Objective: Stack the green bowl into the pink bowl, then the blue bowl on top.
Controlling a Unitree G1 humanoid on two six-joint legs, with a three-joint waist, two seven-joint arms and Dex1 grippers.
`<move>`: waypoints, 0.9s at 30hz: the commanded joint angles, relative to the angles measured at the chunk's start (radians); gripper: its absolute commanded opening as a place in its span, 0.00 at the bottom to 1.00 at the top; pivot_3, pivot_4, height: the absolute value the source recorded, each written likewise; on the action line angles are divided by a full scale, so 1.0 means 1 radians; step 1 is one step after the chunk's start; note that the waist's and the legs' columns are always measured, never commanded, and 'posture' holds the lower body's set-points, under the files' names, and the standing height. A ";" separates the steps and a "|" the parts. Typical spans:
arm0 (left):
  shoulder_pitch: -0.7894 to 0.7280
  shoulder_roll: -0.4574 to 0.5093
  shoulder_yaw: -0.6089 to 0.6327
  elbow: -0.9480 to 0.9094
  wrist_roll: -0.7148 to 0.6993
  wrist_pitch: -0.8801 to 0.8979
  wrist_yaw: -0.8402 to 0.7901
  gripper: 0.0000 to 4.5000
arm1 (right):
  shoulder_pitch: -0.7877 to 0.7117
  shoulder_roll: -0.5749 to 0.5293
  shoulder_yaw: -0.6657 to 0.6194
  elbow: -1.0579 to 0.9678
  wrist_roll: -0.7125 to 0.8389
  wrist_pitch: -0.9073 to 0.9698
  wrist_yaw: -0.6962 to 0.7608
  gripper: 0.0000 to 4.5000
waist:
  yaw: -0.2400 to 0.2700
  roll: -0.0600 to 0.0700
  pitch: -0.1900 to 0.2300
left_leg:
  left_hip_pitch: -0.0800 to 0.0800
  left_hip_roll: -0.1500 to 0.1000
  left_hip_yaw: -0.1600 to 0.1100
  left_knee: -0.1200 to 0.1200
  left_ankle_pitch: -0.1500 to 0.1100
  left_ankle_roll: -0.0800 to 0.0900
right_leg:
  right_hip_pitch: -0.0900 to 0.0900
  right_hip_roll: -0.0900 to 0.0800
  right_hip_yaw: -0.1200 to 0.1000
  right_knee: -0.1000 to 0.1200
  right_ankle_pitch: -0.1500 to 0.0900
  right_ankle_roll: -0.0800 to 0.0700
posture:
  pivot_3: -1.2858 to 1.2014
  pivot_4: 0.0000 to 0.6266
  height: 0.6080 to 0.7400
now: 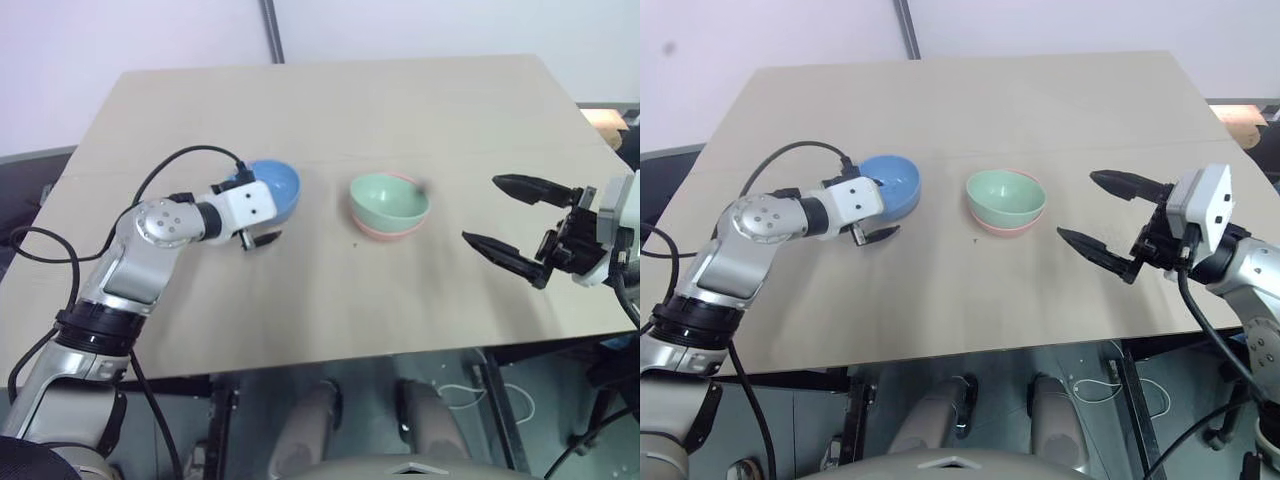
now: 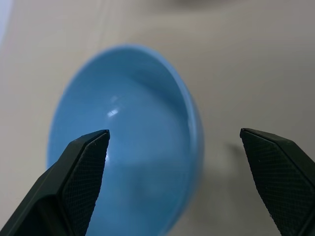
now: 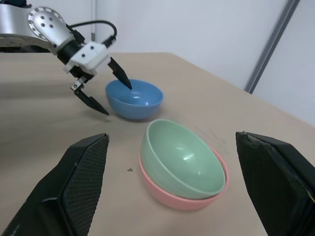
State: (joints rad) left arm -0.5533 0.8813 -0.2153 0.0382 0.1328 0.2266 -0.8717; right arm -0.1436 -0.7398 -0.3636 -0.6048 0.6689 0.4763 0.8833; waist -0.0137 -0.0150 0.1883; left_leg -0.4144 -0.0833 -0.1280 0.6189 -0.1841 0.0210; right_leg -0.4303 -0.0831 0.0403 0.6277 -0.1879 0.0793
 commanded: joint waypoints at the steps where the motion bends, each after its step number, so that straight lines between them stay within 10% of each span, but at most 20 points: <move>1: -0.023 0.017 -0.009 -0.005 0.044 -0.003 -0.023 1.00 | -0.010 -0.015 -0.008 -0.039 0.018 -0.025 -0.010 0.99 | 0.001 0.000 0.000 | 0.000 0.000 0.000 0.000 0.000 0.000 | 0.000 0.000 0.000 0.000 0.000 0.000 | 0.52 0.24 1.00; 8: -0.024 -0.001 -0.041 0.008 0.107 -0.037 -0.034 0.87 | 0.006 -0.028 0.006 -0.033 -0.015 -0.042 -0.013 1.00 | 0.001 0.000 0.000 | 0.000 0.000 0.000 0.000 0.000 0.000 | 0.000 0.000 0.000 0.000 0.000 0.000 | 0.52 0.24 1.00; 16: -0.022 -0.023 -0.025 -0.004 0.085 -0.062 -0.076 0.03 | 0.025 -0.044 0.004 -0.029 -0.030 -0.048 -0.010 1.00 | 0.001 0.000 0.000 | 0.000 0.000 0.000 0.000 0.000 0.000 | 0.000 0.000 0.000 0.000 0.000 0.000 | 0.52 0.24 1.00; 27: -0.325 -0.202 -0.019 0.040 -0.093 -0.086 -0.216 0.01 | 0.082 -0.049 -0.036 -0.065 -0.040 -0.048 -0.048 1.00 | 0.015 -0.001 0.001 | -0.004 -0.001 -0.005 0.009 0.000 0.000 | 0.004 0.000 -0.006 0.000 0.001 0.002 | 0.52 0.24 1.00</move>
State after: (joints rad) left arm -0.8464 0.6859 -0.2488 0.0722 0.0689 0.1567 -1.0647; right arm -0.0629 -0.7749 -0.3631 -0.6323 0.6262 0.4430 0.8478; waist 0.0016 -0.0161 0.1889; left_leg -0.4174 -0.0847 -0.1324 0.6288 -0.1844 0.0213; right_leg -0.4259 -0.0836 0.0344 0.6275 -0.1869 0.0814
